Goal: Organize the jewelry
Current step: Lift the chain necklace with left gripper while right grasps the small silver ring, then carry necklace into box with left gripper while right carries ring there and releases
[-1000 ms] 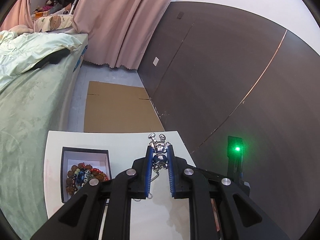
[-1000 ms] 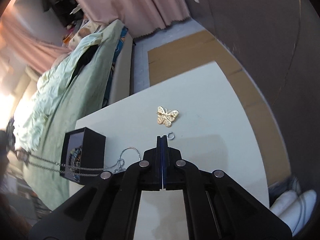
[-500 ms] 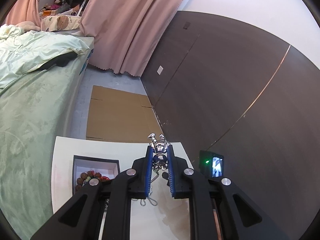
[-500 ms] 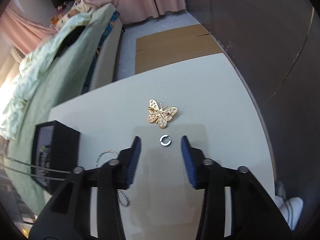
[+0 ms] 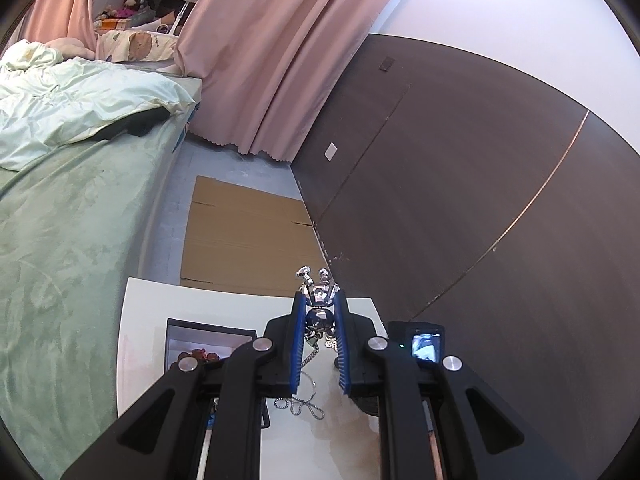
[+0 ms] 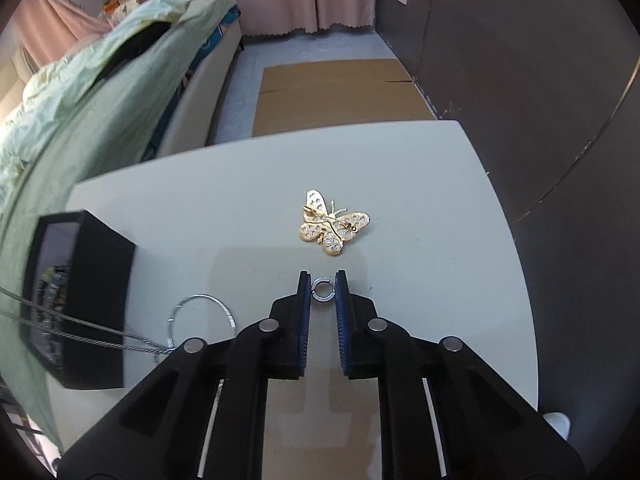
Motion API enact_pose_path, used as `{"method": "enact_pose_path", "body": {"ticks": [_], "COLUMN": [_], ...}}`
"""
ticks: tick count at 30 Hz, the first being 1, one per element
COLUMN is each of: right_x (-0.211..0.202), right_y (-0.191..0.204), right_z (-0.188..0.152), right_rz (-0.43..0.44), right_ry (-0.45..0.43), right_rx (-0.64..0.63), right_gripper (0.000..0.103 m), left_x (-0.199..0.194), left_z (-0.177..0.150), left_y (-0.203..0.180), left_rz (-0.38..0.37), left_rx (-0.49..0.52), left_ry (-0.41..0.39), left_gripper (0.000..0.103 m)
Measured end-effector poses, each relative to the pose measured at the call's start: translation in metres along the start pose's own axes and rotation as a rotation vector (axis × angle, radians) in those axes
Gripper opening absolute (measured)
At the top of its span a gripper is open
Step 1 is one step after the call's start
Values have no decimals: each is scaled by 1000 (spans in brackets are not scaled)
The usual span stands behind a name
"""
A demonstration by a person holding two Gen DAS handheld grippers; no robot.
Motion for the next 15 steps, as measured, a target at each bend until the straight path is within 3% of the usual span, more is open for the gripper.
{"method": "enact_pose_path", "body": {"ticks": [7, 15], "right_x": [-46, -90], "right_y": [6, 17], "right_z": [6, 12], "right_rz": [101, 226], "right_ry": [-68, -130], "right_rx": [29, 57], "right_gripper": [13, 13], "left_x": [-26, -57], "left_z": [17, 61], "left_y": [-14, -54], "left_rz": [4, 58], "left_rx": [18, 136], "left_ry": [-57, -105], "left_gripper": [12, 12]}}
Point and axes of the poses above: each gripper's, at about its wrist camera, not at the fingertips, and x roughly the way its jaws point, y to its left, z to its top, the point moved 9 cm from there along x, roughly the way its jaws point, and after that the axes turned 6 degrees about x, right-handed, at the moved point
